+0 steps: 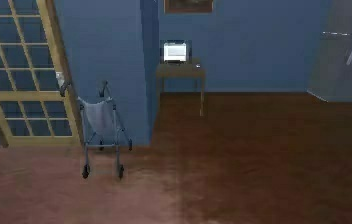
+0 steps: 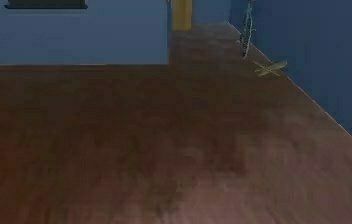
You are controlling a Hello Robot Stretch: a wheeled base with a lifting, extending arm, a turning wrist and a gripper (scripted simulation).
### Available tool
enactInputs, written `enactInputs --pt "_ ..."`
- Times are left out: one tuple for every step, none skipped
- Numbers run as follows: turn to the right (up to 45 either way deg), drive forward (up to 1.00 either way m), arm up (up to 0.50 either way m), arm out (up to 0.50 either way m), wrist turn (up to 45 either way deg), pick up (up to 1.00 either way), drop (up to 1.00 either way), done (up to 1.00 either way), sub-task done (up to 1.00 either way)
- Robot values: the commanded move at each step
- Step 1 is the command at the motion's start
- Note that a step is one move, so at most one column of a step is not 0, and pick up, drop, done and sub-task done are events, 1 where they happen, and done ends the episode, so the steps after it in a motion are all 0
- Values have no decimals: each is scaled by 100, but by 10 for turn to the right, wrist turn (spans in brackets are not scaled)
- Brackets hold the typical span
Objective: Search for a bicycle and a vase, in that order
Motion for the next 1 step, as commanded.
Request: enactInputs --pt "450 0 0 0 0 0 0 0 0"
